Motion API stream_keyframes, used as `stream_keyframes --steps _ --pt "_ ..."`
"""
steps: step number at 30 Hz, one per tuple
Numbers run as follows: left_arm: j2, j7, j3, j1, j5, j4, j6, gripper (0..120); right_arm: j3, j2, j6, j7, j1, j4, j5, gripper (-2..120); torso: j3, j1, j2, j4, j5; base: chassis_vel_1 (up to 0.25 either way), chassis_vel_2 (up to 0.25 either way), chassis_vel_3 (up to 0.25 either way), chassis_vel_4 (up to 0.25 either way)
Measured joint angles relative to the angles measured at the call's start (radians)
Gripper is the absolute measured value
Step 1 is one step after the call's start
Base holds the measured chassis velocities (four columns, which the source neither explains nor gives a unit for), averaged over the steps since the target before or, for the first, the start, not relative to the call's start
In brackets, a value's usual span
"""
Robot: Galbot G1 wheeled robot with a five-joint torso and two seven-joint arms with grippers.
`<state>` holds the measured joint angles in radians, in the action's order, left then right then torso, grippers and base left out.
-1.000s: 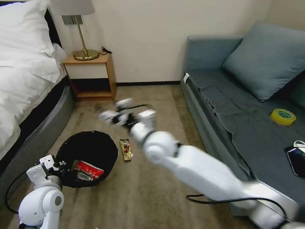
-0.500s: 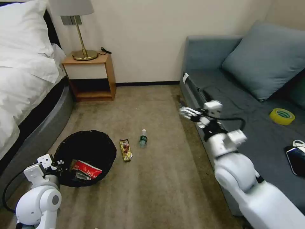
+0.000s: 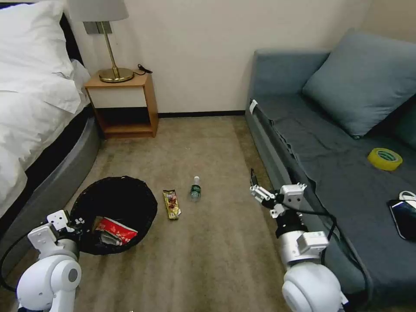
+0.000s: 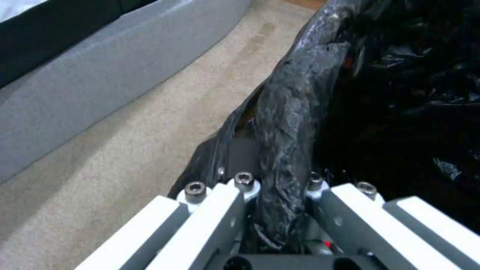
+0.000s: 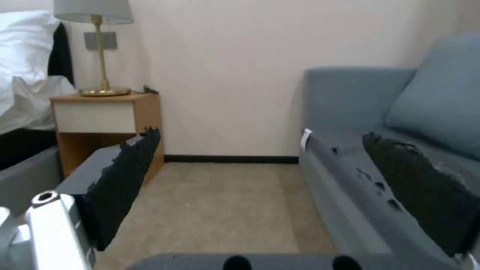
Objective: Pick up the trash bin, then pick up the garbage on the floor and place it into the trash bin.
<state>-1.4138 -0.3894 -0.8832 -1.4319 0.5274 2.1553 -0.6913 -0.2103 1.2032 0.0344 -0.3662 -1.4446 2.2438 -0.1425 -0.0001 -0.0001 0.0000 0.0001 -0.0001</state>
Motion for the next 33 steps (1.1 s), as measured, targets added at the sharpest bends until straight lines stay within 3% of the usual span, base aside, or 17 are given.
stream_keyframes --steps 10,33 --pt "-0.004 0.0 -0.008 -0.001 0.001 0.011 0.0 2 0.012 -0.007 -0.011 0.014 0.015 -0.014 -0.015 100 0.0 0.0 0.0 0.0 0.0001 -0.039 0.041 0.039 -0.033" --pt "-0.014 -0.001 -0.007 0.01 -0.002 -0.015 0.004 2 0.031 -0.021 -0.031 0.021 0.06 -0.061 -0.034 100 0.0 0.0 0.0 0.0 0.0002 -0.182 0.182 0.184 -0.181"
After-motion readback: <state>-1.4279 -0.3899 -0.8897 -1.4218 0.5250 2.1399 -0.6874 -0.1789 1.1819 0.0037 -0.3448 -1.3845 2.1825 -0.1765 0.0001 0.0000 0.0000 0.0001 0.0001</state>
